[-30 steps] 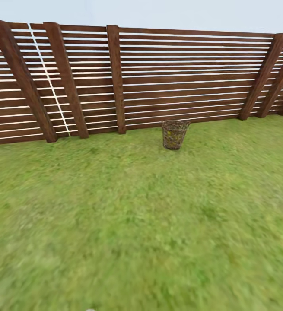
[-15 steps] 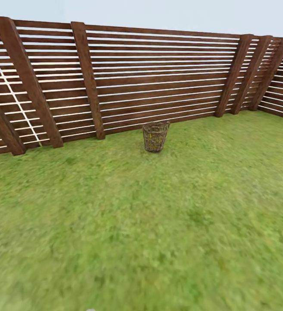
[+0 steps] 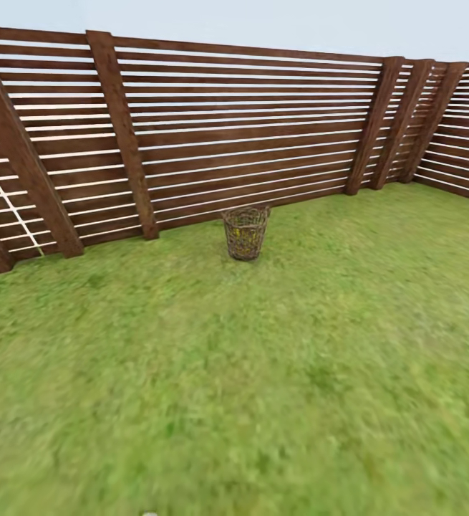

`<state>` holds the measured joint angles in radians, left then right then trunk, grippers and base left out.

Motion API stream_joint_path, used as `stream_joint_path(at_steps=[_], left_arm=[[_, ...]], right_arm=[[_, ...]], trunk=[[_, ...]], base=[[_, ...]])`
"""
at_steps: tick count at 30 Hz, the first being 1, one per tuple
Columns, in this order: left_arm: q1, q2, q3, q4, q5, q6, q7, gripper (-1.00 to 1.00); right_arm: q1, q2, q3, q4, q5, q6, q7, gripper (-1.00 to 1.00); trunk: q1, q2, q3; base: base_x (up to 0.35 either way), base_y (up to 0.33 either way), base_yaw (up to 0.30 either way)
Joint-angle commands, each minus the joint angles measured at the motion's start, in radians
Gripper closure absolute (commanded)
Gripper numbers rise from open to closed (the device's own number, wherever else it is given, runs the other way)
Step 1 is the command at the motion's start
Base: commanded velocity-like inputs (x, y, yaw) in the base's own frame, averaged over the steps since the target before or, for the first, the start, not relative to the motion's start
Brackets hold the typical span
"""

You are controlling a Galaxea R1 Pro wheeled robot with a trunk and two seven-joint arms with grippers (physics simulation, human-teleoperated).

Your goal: Take the three Easter eggs out of the wicker basket on the lawn in the garden, then place them on the lawn next to a single tree (choose any tree) so that all three eggs are next to the same tree and none are left in the basket.

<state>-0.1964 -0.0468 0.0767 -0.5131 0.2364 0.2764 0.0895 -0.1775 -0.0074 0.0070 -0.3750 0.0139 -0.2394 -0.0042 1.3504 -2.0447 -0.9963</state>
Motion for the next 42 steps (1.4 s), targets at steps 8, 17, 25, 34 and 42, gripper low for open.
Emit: stream_joint_path(at_steps=[8, 17, 25, 34, 42], left_arm=[[0.0, -0.001, 0.003, -0.002, 0.011, 0.006, 0.004, -1.0], [0.0, -0.001, 0.003, -0.002, 0.011, 0.006, 0.004, -1.0], [0.0, 0.0, 0.003, -0.002, 0.009, 0.006, 0.004, -1.0], [0.0, 0.0, 0.003, -0.002, 0.009, 0.006, 0.004, -1.0], [0.0, 0.0, 0.003, -0.002, 0.009, 0.006, 0.004, -1.0]], right_arm=[[0.0, -0.002, 0.001, 0.001, 0.002, -0.003, 0.003, -1.0], [0.0, -0.002, 0.001, 0.001, 0.003, -0.003, 0.006, -1.0], [0.0, -0.001, 0.001, 0.001, 0.003, -0.003, 0.006, -1.0], [0.0, -0.002, 0.001, 0.001, 0.002, -0.003, 0.006, -1.0], [0.0, -0.002, 0.001, 0.001, 0.001, -0.003, 0.006, -1.0]], trunk=[[0.0, 0.0, -0.001], [0.0, 0.0, -0.001], [0.0, 0.0, -0.001], [0.0, 0.0, -0.001], [0.0, 0.0, -0.001]], base=[[0.33, 0.0, 0.0], [0.331, 0.0, 0.0], [0.335, 0.0, 0.0], [0.337, 0.0, 0.0], [0.337, 0.0, 0.0]])
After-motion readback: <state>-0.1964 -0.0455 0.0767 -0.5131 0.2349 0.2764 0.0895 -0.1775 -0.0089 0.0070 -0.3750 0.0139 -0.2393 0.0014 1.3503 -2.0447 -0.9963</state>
